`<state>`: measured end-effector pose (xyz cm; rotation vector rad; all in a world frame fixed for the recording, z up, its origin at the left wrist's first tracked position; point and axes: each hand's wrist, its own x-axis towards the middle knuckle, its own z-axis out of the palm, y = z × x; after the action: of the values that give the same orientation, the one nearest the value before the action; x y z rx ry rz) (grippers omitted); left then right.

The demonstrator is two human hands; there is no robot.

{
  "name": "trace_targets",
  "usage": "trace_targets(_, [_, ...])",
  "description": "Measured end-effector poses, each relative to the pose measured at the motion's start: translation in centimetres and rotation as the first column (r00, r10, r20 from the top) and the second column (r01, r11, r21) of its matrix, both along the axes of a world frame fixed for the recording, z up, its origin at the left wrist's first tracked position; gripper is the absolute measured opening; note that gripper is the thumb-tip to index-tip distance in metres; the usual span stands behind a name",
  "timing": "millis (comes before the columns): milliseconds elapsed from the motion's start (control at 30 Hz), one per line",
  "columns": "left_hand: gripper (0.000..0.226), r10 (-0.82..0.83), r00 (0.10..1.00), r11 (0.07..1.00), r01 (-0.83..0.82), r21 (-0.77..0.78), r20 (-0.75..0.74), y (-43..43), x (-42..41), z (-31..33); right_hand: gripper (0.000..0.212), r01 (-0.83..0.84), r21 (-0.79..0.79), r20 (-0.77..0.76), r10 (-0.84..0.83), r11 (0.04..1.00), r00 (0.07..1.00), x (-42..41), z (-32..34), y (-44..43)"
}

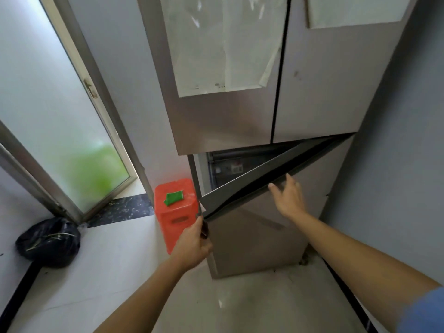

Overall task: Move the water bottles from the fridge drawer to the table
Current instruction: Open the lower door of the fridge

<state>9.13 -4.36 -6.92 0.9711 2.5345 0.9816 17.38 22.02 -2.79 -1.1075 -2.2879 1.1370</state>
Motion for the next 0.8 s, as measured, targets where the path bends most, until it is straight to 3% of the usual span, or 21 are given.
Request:
trace_targets(200, [0.045, -0.228, 0.966, 0.956, 0.197, -0.215, -0.126, -0.4, 8.2, 0.9, 0.056, -0.098, 0.03, 0.01, 0.098, 0.995, 0.995, 7.3, -0.2, -2.5])
trace_targets(333, [0.037, -0.291, 0.941, 0.906, 0.213, -0.367, -0.173, 0.2, 9.4, 1.8, 0.051, -0.108, 0.173, 0.146, 0.083, 0.979, 0.986, 12.3, 0.9, -1.8])
trace_targets(467, [0.03, -0.327, 0.901, 0.891, 0.192, -0.412, -0.285, 3.0, 7.7, 3.7, 0.065, -0.18, 0.241, 0.227, 0.124, 0.954, 0.966, 16.5, 3.5, -3.5])
trace_targets(633, [0.013, -0.463, 0.826, 0.845, 0.301, -0.443, -0.321, 9.6, 5.1, 6.5, 0.088, -0.31, 0.247, 0.462, 0.17, 0.918, 0.87, 20.5, 4.6, -6.8])
trace_targets(800, [0.016, -0.575, 0.742, 0.796, 0.41, -0.445, -0.344, 17.1, 6.0, 8.3, 0.075, -0.208, 0.265, 0.52, 0.042, 0.942, 0.853, 24.7, 5.0, -6.8])
